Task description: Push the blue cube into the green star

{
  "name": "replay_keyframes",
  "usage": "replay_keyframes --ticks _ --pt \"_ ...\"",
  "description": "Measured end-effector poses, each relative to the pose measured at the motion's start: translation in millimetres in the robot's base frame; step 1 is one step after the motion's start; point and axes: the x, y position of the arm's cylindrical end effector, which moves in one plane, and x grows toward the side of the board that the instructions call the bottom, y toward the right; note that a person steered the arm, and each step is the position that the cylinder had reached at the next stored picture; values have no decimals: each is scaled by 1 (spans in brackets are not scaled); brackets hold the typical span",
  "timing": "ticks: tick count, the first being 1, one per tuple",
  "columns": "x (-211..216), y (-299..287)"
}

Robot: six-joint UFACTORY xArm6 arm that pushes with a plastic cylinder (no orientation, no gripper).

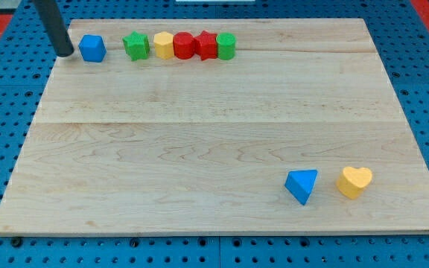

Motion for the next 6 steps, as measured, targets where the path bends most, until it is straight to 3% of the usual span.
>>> replay_keyframes --ticks 3,5,6 --pt "-1 77" --pt "-28 94" --pt "-61 95"
